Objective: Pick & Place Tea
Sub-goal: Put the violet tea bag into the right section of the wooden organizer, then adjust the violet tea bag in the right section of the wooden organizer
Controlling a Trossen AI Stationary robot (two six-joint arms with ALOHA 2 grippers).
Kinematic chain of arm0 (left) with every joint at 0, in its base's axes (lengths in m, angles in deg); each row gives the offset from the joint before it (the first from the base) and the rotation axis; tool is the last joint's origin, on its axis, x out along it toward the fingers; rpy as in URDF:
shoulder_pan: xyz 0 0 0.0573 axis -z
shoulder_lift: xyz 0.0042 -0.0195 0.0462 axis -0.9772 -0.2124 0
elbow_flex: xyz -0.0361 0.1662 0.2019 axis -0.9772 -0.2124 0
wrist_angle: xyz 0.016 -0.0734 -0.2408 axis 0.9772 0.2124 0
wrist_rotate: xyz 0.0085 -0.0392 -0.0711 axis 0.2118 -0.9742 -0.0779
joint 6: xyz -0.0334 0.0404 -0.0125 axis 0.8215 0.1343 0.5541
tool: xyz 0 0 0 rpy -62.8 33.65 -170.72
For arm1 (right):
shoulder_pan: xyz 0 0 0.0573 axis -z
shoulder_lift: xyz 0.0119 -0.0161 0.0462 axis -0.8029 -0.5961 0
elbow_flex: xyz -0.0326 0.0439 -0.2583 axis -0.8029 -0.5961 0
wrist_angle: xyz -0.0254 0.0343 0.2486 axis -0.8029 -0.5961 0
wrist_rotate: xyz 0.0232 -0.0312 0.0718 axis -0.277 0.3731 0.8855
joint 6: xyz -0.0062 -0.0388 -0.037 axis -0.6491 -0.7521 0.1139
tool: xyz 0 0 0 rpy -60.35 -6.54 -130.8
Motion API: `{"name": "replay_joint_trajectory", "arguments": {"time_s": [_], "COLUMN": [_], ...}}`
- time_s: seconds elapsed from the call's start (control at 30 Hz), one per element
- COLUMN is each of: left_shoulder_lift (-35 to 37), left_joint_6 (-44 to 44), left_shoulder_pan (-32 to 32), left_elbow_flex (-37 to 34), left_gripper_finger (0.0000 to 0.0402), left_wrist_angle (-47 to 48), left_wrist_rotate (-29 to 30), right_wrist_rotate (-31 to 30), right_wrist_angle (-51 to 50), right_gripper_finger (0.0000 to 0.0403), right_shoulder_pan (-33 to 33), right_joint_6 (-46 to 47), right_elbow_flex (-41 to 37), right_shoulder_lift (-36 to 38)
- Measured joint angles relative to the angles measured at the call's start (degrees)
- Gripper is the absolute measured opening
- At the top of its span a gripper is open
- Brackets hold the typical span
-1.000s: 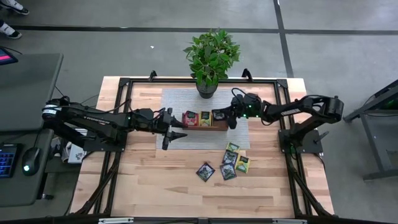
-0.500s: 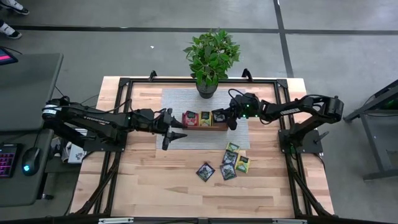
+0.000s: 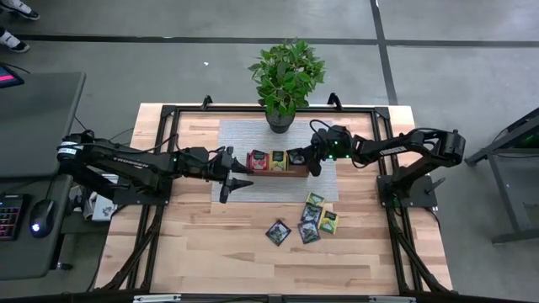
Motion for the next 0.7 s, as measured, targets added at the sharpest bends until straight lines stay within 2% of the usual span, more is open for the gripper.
{"name": "replay_joint_trajectory", "arguments": {"time_s": [0.33,0.53,0.7], "left_shoulder_lift": [0.0,0.0,0.0], "left_joint_6": [0.0,0.0,0.0], "left_shoulder_pan": [0.0,0.0,0.01], "left_elbow_flex": [0.0,0.0,0.0], "left_gripper_finger": [0.0184,0.0184,0.0184], "left_wrist_angle": [-0.01,-0.02,-0.02], "left_wrist_rotate": [-0.15,-0.39,-0.48], "right_wrist_rotate": [1.0,0.99,-3.6], "right_wrist_angle": [0.45,1.12,0.32], "right_gripper_finger": [0.009,0.0117,0.0122], "right_shoulder_pan": [-0.02,-0.02,-0.02], "right_joint_6": [2.19,2.75,2.03], "right_elbow_flex": [0.0,-0.02,-0.02], "right_shoulder_lift": [0.08,3.11,6.84]}}
